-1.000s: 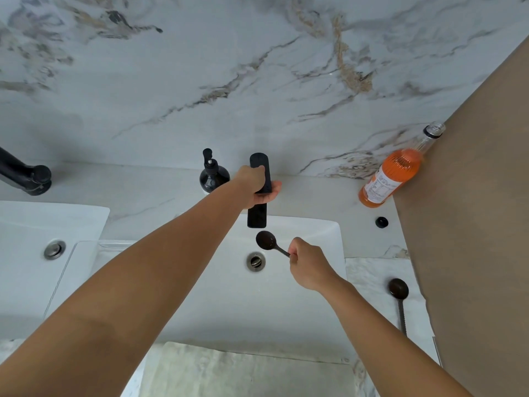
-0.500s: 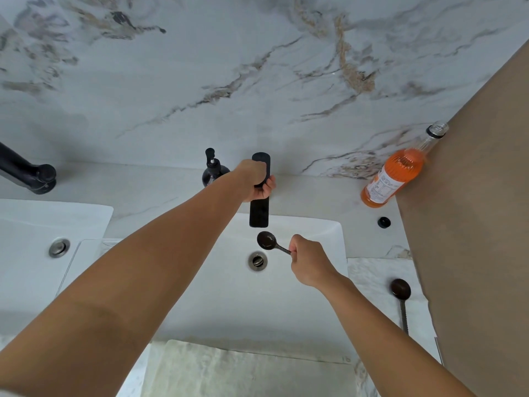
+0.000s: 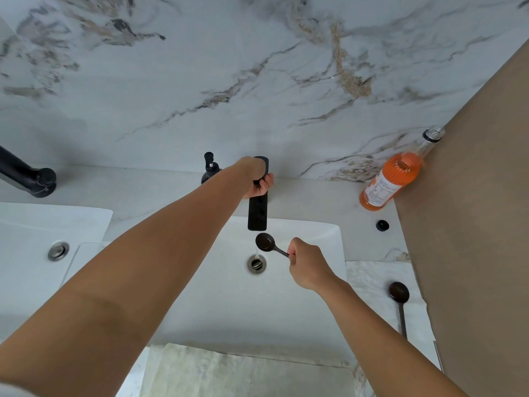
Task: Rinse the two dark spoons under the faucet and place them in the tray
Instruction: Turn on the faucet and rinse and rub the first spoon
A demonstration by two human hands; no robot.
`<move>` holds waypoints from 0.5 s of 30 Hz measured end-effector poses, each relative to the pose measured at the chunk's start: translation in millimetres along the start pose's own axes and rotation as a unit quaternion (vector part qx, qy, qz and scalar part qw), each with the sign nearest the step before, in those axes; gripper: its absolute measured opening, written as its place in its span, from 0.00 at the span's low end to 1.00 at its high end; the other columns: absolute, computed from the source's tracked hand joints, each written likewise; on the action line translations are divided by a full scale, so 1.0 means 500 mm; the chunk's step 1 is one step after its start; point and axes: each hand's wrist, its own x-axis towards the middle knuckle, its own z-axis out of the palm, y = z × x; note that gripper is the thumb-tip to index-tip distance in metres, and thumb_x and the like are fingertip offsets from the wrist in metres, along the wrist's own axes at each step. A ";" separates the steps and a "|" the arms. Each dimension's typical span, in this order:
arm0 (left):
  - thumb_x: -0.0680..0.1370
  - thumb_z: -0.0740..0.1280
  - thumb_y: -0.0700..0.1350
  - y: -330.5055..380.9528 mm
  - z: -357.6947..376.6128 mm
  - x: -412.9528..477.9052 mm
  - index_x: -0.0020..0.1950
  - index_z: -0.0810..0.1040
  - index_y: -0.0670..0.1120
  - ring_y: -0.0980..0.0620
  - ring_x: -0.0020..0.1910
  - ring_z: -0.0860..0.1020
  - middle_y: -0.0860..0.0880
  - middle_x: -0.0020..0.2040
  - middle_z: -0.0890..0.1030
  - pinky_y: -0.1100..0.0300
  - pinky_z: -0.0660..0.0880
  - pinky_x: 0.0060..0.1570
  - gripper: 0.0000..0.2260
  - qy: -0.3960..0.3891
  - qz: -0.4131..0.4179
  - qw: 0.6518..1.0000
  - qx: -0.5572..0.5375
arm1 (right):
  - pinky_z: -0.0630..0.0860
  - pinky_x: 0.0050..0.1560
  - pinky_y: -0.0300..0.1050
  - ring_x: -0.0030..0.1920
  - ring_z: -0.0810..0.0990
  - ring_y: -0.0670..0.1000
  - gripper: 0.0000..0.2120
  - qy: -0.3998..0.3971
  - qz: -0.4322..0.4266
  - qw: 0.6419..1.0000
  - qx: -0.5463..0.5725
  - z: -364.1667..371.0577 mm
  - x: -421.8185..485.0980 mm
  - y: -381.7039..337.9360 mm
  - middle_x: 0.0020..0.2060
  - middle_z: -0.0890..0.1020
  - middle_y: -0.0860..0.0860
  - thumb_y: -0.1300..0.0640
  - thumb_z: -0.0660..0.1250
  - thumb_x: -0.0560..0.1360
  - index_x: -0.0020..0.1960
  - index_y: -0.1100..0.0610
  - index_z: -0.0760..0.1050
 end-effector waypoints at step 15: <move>0.83 0.56 0.45 0.007 0.012 -0.034 0.56 0.72 0.39 0.46 0.22 0.80 0.39 0.41 0.81 0.62 0.77 0.22 0.11 0.105 0.072 0.990 0.068 | 0.63 0.29 0.37 0.35 0.68 0.48 0.07 -0.011 0.000 1.000 0.017 0.020 -0.002 -0.003 0.35 0.70 0.47 0.66 0.55 0.76 0.47 0.55 0.66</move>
